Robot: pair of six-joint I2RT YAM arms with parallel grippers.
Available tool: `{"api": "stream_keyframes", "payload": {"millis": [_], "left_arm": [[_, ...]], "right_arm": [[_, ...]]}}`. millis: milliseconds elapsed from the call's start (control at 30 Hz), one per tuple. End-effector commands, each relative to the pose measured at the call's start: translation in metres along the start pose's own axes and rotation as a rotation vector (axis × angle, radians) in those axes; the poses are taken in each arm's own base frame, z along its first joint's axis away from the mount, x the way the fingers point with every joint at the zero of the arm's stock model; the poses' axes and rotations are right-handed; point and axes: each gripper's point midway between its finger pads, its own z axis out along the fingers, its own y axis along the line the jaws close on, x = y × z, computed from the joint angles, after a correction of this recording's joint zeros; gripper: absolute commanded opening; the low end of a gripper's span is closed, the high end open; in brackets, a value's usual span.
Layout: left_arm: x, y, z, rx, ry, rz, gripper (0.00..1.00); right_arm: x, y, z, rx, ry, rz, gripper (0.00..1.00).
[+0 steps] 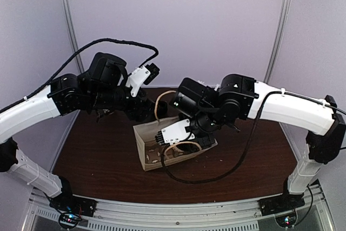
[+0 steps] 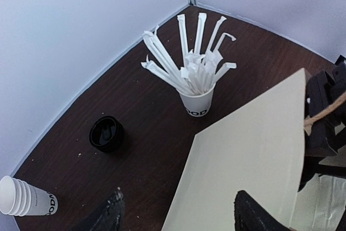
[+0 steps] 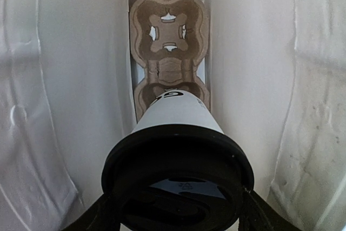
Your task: Pack the takeout coffee
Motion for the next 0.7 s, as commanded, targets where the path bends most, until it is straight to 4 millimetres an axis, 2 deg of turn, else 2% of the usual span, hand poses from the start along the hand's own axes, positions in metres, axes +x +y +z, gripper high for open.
{"api": "stream_keyframes", "payload": {"millis": [0, 67, 167, 267, 433, 533, 667], "left_arm": [[-0.009, 0.019, 0.006, -0.013, -0.061, -0.068, 0.7], [-0.008, 0.025, 0.008, -0.006, -0.068, -0.093, 0.7], [-0.01, 0.023, 0.009, 0.057, -0.089, -0.113, 0.7], [-0.007, 0.01, 0.014, 0.142, -0.079, -0.12, 0.71], [0.024, 0.002, 0.039, 0.171, 0.047, -0.162, 0.71], [0.044, -0.006, 0.052, 0.195, 0.075, -0.199, 0.71], [0.058, -0.003, 0.066, 0.169, 0.094, -0.207, 0.71]], "right_arm": [[-0.006, 0.007, 0.014, 0.002, 0.02, -0.021, 0.64], [-0.006, 0.014, 0.012, -0.018, 0.014, -0.024, 0.64], [-0.001, 0.017, 0.01, -0.018, 0.028, -0.019, 0.63], [0.003, 0.022, 0.01, -0.023, 0.032, 0.008, 0.63], [0.007, 0.045, 0.008, 0.007, 0.052, -0.062, 0.63], [0.012, 0.044, 0.011, 0.048, 0.07, -0.081, 0.63], [0.013, 0.042, 0.015, 0.07, 0.079, -0.088, 0.62]]}}
